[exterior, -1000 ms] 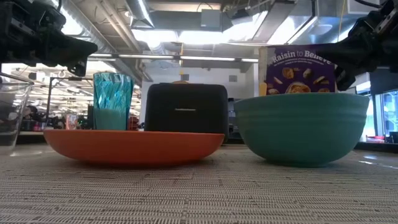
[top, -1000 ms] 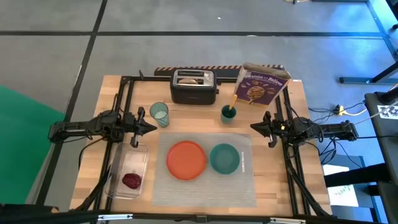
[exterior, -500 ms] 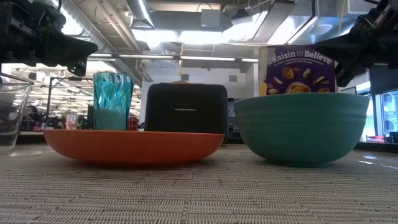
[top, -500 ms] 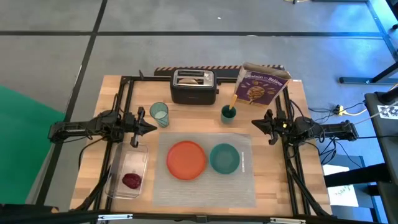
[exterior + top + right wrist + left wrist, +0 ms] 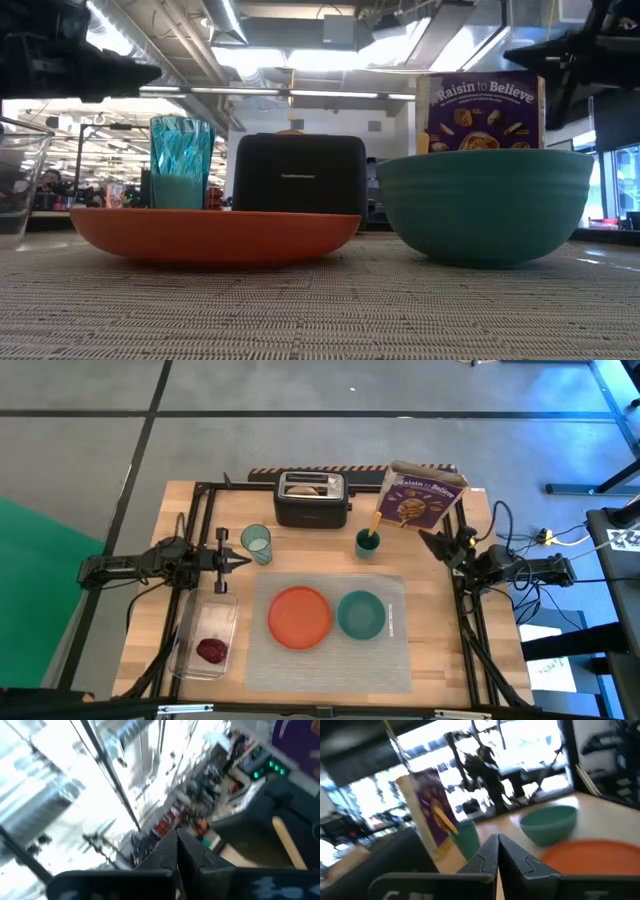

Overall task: Arrange a breakfast setting
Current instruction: Pour the cereal from the violet cereal box into the green bowl

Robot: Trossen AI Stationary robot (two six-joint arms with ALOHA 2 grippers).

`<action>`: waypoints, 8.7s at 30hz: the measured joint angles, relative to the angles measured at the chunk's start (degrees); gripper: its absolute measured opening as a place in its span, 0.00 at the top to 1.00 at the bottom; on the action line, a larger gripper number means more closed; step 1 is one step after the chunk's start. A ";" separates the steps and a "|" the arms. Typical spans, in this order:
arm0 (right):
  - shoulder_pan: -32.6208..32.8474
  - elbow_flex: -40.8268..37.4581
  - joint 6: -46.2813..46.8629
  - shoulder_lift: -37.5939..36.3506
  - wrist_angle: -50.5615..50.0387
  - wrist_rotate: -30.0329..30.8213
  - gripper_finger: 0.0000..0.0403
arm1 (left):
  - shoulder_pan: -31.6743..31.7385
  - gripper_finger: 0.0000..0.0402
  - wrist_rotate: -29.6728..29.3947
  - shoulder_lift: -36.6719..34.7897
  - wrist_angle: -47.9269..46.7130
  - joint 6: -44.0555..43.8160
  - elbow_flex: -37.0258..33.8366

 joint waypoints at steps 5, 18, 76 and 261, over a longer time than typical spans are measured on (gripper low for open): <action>-0.01 0.00 -7.56 1.21 6.10 2.84 1.00 | 0.00 1.00 -7.39 0.00 11.87 -22.09 0.09; 0.01 0.00 -20.03 5.23 19.57 -1.49 0.94 | -0.02 1.00 -35.58 1.94 19.13 -52.39 12.85; -36.18 86.21 -42.86 57.69 -89.95 -3.12 0.42 | 6.32 0.48 -20.27 54.98 -12.01 -15.96 58.72; -40.07 105.38 -21.20 61.00 -110.27 -20.09 0.50 | -11.48 0.71 -31.18 92.73 -73.25 42.68 98.94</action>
